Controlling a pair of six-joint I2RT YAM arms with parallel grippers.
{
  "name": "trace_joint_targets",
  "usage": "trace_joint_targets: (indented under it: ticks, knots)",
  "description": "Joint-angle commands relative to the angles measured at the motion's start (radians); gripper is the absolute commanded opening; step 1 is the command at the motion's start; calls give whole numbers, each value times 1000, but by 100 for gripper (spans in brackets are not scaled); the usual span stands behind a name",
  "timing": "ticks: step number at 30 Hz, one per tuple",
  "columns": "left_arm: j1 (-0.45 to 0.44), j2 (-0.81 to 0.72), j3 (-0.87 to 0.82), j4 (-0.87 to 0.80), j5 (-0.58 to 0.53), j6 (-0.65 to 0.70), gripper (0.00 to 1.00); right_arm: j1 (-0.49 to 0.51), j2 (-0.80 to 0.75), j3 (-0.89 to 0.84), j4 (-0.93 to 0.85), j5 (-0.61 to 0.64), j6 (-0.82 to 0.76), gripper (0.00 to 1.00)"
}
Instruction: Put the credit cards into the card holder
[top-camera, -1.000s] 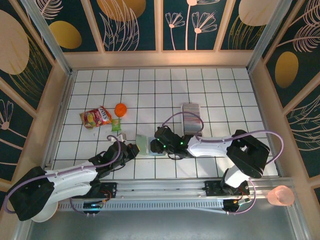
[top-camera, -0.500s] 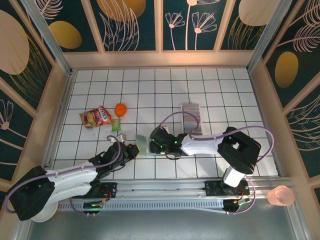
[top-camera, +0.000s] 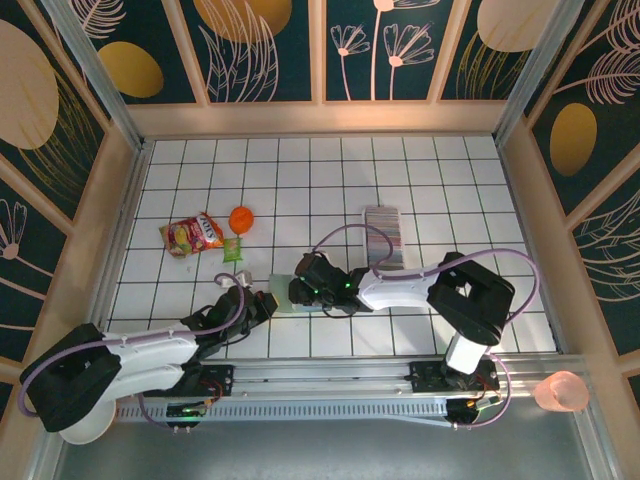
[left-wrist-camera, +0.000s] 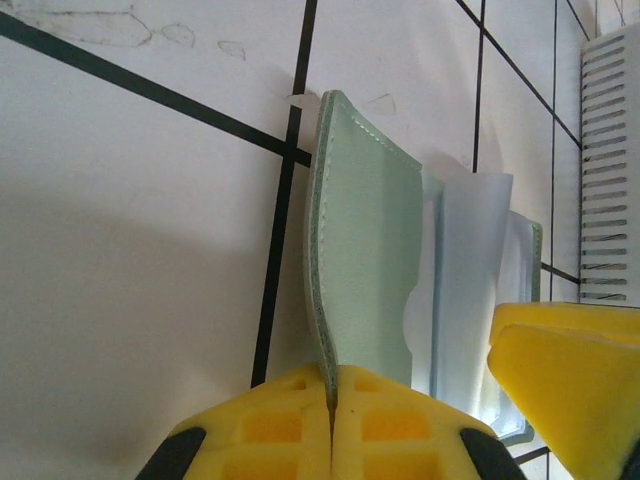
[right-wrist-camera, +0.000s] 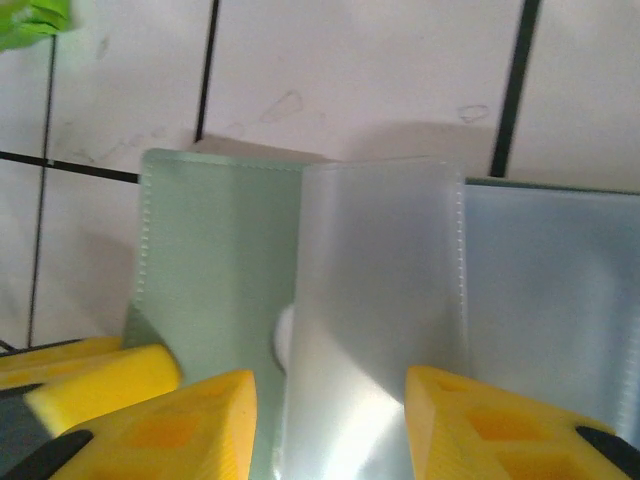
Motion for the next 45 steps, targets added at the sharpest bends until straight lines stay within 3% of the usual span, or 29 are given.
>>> trace_joint_targets:
  ticks: [1,31,35,41,45]
  knots:
    - [-3,20,-16,19,24,-8,0,3,21,-11,78,-30,36,43]
    - [-3,13,-52,30,-5,-28,0,1,8,-21,477,-250,123,43]
    - [-3,12,-60,34,-13,-33,0,3,-57,-1,430,-203,73,43]
    - [-4,15,-54,39,-10,-32,0,13,-149,25,52,42,22,44]
    - [-4,6,-55,42,-5,-26,0,26,-191,-47,-59,84,68,47]
